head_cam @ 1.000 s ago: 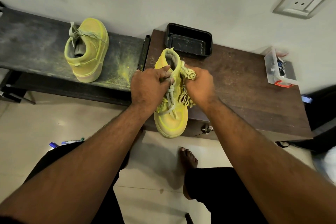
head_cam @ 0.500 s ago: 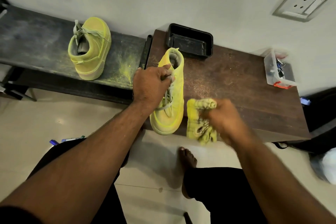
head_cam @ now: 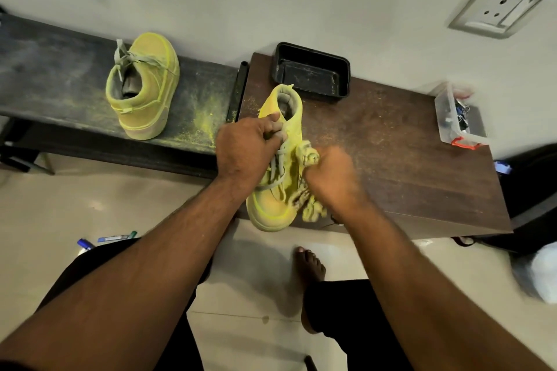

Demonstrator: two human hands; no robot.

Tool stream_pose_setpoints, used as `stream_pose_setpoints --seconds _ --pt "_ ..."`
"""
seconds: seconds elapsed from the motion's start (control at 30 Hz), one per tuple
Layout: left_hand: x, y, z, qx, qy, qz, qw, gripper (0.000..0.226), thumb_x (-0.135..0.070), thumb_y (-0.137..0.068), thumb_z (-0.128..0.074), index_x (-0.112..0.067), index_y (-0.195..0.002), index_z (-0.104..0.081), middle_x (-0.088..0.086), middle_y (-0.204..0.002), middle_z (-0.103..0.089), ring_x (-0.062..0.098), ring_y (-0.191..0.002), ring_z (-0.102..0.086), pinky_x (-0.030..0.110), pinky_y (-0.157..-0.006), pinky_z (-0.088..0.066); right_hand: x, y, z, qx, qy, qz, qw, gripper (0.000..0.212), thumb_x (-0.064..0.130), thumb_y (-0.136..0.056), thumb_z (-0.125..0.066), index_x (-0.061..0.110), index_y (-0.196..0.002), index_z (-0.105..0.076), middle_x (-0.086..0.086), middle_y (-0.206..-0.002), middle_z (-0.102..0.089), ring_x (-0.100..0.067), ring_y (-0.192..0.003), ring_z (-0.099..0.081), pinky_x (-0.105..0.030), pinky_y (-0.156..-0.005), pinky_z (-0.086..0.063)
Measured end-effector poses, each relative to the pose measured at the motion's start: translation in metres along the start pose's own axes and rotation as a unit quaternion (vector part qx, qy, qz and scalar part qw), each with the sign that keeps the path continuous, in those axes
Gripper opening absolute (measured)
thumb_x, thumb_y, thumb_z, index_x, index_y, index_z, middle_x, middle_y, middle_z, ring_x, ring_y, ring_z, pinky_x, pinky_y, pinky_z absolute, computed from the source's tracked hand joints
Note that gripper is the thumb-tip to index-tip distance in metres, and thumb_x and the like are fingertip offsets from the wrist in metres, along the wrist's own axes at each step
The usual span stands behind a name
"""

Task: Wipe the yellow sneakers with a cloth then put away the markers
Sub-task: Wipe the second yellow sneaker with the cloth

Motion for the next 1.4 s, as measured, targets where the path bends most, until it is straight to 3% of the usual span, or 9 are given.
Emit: stream_pose_setpoints --seconds 0.13,0.3,0.37,0.47,0.53,0.63,0.87,1.13,1.4 --pt "-0.002 0.001 0.001 -0.003 0.000 0.005 1.000 0.024 -0.032 -0.081 -0.071 -0.021 -0.103 -0.074 -0.016 -0.109 -0.070 0.000 -0.093 -0.066 0.033 -0.090 -0.053 -0.008 0.053 -0.024 0.092 0.168 0.072 0.979 0.039 0.002 -0.082 -0.054 0.020 -0.116 -0.063 -0.008 -0.098 -0.069 -0.025 -0.089 -0.066 -0.028 -0.072 -0.052" --pt "-0.002 0.002 0.003 0.007 0.016 0.019 1.000 0.025 -0.032 -0.082 -0.071 -0.022 -0.105 -0.073 -0.017 -0.111 -0.068 -0.008 -0.092 -0.061 0.021 -0.090 -0.050 -0.022 0.029 0.024 -0.028 0.021 0.005 0.999 0.029 0.003 -0.089 -0.053 0.017 -0.111 -0.068 -0.002 -0.091 -0.070 -0.016 -0.076 -0.066 -0.027 -0.066 -0.053" --pt "-0.003 0.002 0.003 0.011 0.012 0.019 1.000 0.026 -0.034 -0.083 -0.071 -0.023 -0.106 -0.073 -0.018 -0.113 -0.067 -0.008 -0.092 -0.060 0.020 -0.090 -0.050 -0.012 0.012 0.037 -0.119 0.044 0.060 0.990 0.046 0.000 -0.086 -0.055 0.020 -0.127 -0.059 -0.004 -0.115 -0.068 -0.019 -0.096 -0.065 -0.032 -0.083 -0.054" --pt "-0.003 0.000 0.004 0.014 0.007 0.020 1.000 0.025 -0.034 -0.082 -0.071 -0.023 -0.105 -0.073 -0.019 -0.111 -0.068 -0.012 -0.089 -0.058 0.016 -0.088 -0.049 0.006 0.000 0.014 -0.090 0.148 0.136 0.975 0.064 -0.001 -0.086 -0.053 0.016 -0.146 -0.035 -0.003 -0.151 -0.037 -0.019 -0.139 -0.034 -0.031 -0.115 -0.026" --pt "-0.002 -0.001 0.004 0.014 0.001 0.016 1.000 0.024 -0.033 -0.082 -0.071 -0.024 -0.104 -0.074 -0.019 -0.111 -0.068 -0.012 -0.089 -0.058 0.018 -0.088 -0.050 0.008 0.000 -0.011 -0.094 0.256 0.179 0.945 0.062 0.005 -0.090 -0.050 0.007 -0.148 -0.027 -0.012 -0.154 -0.030 -0.025 -0.142 -0.028 -0.035 -0.116 -0.022" --pt "-0.002 -0.001 0.006 0.013 -0.006 0.005 1.000 0.025 -0.032 -0.081 -0.072 -0.022 -0.104 -0.074 -0.018 -0.111 -0.068 -0.007 -0.092 -0.061 0.021 -0.089 -0.051 -0.008 0.015 -0.049 -0.087 0.362 0.221 0.901 0.061 0.006 -0.074 -0.071 -0.008 -0.129 -0.051 -0.029 -0.131 -0.053 -0.039 -0.120 -0.055 -0.047 -0.100 -0.043" --pt "-0.005 0.000 0.007 0.011 -0.002 -0.006 1.000 0.025 -0.032 -0.082 -0.071 -0.021 -0.104 -0.074 -0.016 -0.111 -0.068 -0.001 -0.094 -0.065 0.026 -0.088 -0.053 -0.020 0.050 -0.054 -0.020 0.471 0.305 0.827 0.061 0.010 -0.057 -0.081 -0.005 -0.114 -0.066 -0.026 -0.114 -0.065 -0.036 -0.104 -0.066 -0.044 -0.087 -0.053" --pt "-0.003 0.000 0.004 0.009 0.000 -0.005 1.000 0.024 -0.032 -0.082 -0.071 -0.021 -0.103 -0.074 -0.016 -0.111 -0.068 -0.010 -0.091 -0.059 0.012 -0.085 -0.046 -0.029 0.031 -0.039 -0.028 0.399 0.205 0.893 0.052 0.000 -0.083 -0.043 -0.004 -0.135 -0.047 -0.023 -0.139 -0.048 -0.037 -0.126 -0.051 -0.045 -0.100 -0.044" --pt "-0.002 0.000 0.005 0.007 0.014 0.002 1.000 0.024 -0.029 -0.080 -0.073 -0.020 -0.102 -0.074 -0.014 -0.109 -0.070 -0.011 -0.090 -0.060 0.004 -0.079 -0.042 -0.022 0.038 -0.056 -0.011 0.402 0.202 0.893 0.070 0.001 -0.066 -0.077 -0.005 -0.130 -0.051 -0.026 -0.133 -0.052 -0.037 -0.120 -0.056 -0.046 -0.094 -0.048"
Point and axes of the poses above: each hand's wrist, its own y-axis away from the middle knuckle, its own z-axis out of the back of the hand, x = y × z, the point moved 6 cm from there along -y, towards the middle knuckle
